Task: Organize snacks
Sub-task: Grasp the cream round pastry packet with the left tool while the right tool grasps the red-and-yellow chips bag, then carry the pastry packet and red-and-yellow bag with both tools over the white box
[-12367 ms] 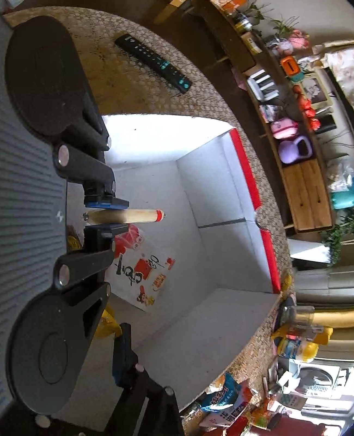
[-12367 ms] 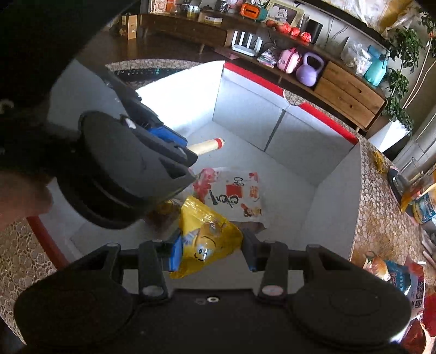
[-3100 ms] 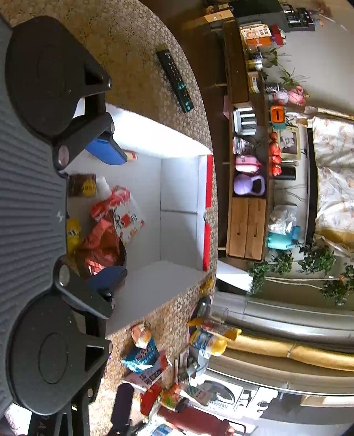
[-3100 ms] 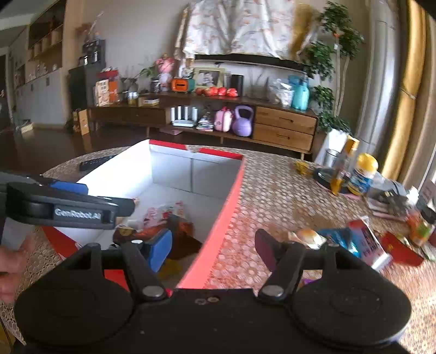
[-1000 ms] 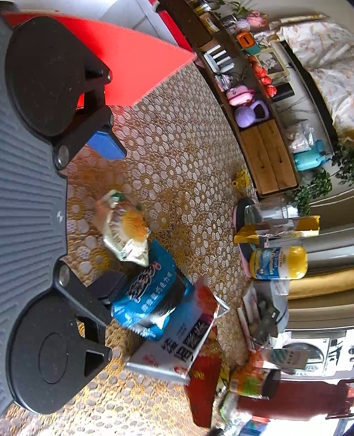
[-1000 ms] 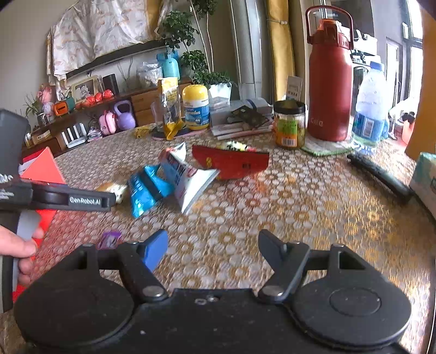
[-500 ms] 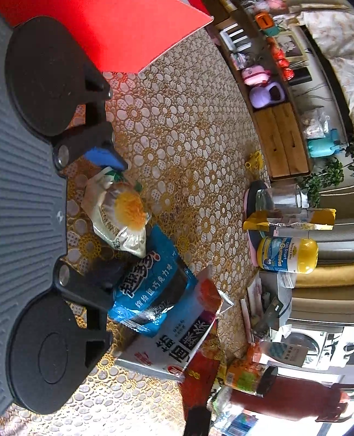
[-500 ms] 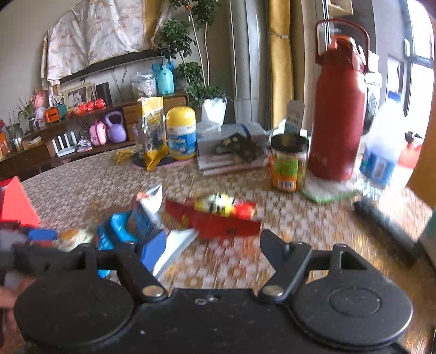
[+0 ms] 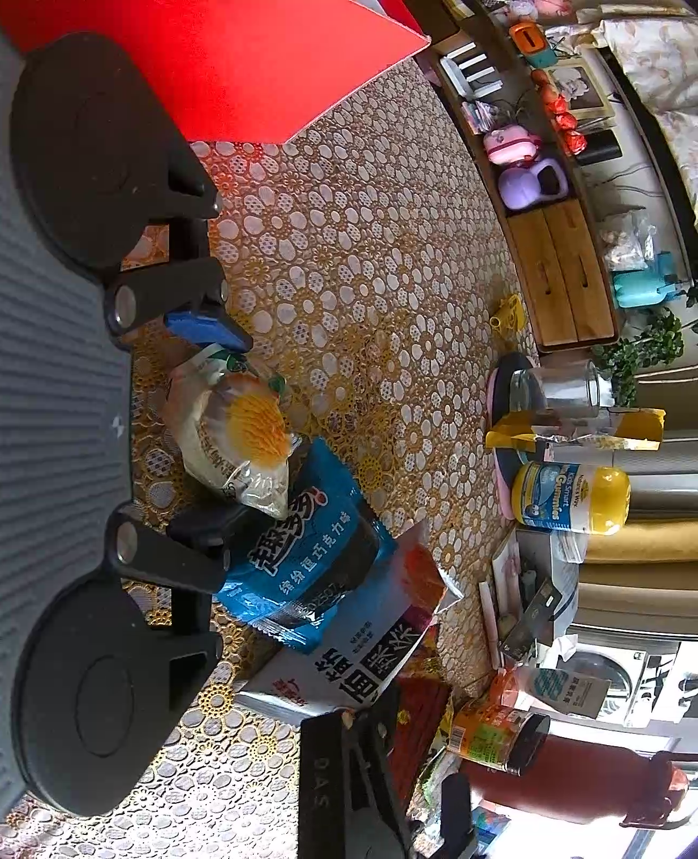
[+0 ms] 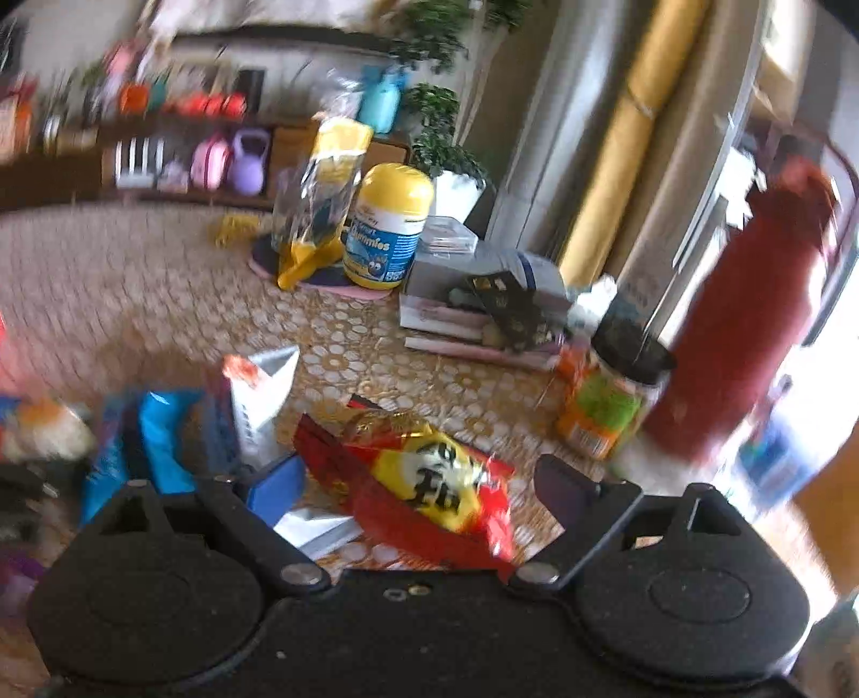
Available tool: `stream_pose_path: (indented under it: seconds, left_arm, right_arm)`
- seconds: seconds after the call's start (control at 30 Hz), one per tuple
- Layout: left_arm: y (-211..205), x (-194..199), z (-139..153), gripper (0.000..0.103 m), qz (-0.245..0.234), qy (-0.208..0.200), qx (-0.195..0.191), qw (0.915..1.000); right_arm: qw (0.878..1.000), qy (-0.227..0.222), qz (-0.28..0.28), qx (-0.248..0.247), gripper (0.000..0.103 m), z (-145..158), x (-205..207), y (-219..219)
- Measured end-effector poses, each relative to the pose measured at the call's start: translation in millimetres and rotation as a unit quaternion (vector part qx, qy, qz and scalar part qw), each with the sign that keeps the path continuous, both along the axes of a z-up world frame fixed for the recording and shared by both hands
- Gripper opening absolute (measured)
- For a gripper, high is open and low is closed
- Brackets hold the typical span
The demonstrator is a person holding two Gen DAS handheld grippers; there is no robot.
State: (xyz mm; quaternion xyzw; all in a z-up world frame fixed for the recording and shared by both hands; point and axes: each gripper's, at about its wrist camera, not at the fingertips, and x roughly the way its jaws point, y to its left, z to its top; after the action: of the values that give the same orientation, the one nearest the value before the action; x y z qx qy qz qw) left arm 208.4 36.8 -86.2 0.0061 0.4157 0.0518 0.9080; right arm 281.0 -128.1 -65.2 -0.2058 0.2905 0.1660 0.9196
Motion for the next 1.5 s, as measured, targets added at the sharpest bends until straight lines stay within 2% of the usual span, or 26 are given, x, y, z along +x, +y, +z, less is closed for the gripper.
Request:
stream_pose_path:
  seconds: [0.07, 0.17, 0.27, 0.43, 0.57, 0.7, 1.07, 1.23, 1.5]
  left_arm:
    - [-0.4, -0.7, 0.1, 0.058, 0.0, 0.0, 0.0, 1.0]
    - [-1.1, -0.8, 0.5, 0.058, -0.001, 0.001, -0.001, 1.0]
    - [-2.3, -4.6, 2.5, 0.058, -0.005, 0.001, -0.005, 1.0]
    - [-2.2, -13.0, 10.2, 0.058, -0.005, -0.01, -0.014, 0.9998]
    - [-1.9, -22.2, 17.9, 0.058, -0.003, -0.023, -0.025, 0.9994]
    - [-1.9, -35.7, 27.2, 0.058, -0.003, -0.037, -0.035, 0.9987]
    - [-3.4, -95.1, 60.5, 0.057, -0.016, -0.088, -0.07, 0.9935]
    - [0.4, -125.0, 76.9, 0.057, -0.019, -0.112, -0.08, 0.9904]
    - [19.6, -162.1, 93.7, 0.058, -0.004, -0.134, -0.075, 0.9881]
  right_arm:
    - [1.0, -0.01, 0.008, -0.027, 0.093, -4.6, 3.7, 5.0]
    - [0.999, -0.009, 0.016, -0.028, 0.09, -4.3, 7.4, 4.0]
    - [0.999, 0.015, 0.033, -0.018, 0.062, -8.4, 9.8, 1.4]
    - [0.999, 0.008, 0.029, -0.01, 0.051, -12.9, 0.4, -2.3]
    - [1.0, 0.009, 0.017, 0.022, 0.048, -8.3, -11.4, -14.5]
    - [0.997, 0.014, -0.016, 0.076, 0.047, -0.9, -27.8, -33.1]
    - [0.975, 0.026, -0.07, 0.209, 0.047, 18.2, -108.1, -79.3]
    - [0.969, 0.028, -0.067, 0.237, 0.047, 28.9, -139.3, -79.2]
    - [0.967, 0.019, -0.032, 0.252, 0.047, 49.3, -172.2, -57.5]
